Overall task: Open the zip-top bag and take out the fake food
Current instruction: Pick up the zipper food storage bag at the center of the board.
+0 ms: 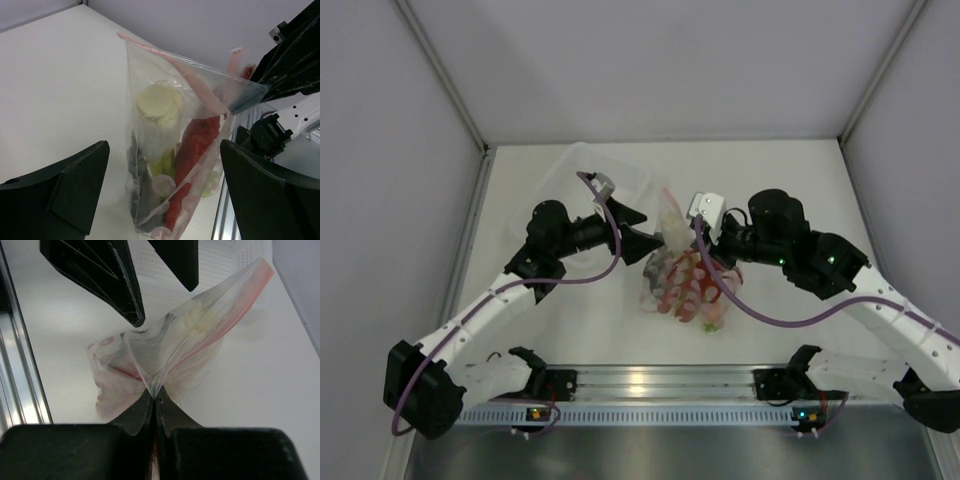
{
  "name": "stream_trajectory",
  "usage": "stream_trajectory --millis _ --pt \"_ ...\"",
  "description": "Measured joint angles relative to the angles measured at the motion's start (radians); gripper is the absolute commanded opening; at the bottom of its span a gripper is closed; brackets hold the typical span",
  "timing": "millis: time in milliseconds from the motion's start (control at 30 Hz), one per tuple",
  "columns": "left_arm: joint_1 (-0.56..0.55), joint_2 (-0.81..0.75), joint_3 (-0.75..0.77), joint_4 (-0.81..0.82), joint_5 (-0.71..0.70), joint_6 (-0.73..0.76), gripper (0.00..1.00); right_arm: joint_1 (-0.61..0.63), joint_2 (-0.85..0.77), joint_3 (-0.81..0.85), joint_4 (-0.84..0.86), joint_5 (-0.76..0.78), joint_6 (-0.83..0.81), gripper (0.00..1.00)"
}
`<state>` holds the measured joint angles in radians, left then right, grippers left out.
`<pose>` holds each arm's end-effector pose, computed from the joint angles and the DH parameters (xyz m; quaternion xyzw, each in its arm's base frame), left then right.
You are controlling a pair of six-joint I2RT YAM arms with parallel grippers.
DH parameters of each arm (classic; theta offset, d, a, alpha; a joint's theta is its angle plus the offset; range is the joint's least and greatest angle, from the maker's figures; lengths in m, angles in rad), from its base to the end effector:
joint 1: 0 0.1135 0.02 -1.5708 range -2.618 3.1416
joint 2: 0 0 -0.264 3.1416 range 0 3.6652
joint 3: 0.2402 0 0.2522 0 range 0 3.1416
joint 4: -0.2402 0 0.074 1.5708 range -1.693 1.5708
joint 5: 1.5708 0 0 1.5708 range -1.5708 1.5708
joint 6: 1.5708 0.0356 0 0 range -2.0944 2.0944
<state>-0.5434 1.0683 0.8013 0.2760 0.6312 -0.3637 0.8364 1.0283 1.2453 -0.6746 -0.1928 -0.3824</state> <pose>0.2012 -0.1461 0.3390 0.2796 0.6467 -0.4922 0.5112 0.1341 0.1588 0.4028 -0.5254 0.6639 0.1980 0.4940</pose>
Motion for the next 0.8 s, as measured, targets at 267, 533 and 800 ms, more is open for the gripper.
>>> stream_trajectory --millis 267,533,800 --pt "-0.019 0.105 0.017 0.062 0.134 0.045 0.98 0.007 -0.02 0.0 -0.01 -0.111 -0.015 0.0" --pt "-0.134 0.186 0.082 0.124 0.237 0.047 0.43 0.009 -0.036 0.0 -0.014 -0.154 -0.018 0.0" --pt "-0.162 0.186 0.083 0.15 0.212 0.048 0.0 0.012 -0.093 -0.034 0.014 -0.153 -0.012 0.0"
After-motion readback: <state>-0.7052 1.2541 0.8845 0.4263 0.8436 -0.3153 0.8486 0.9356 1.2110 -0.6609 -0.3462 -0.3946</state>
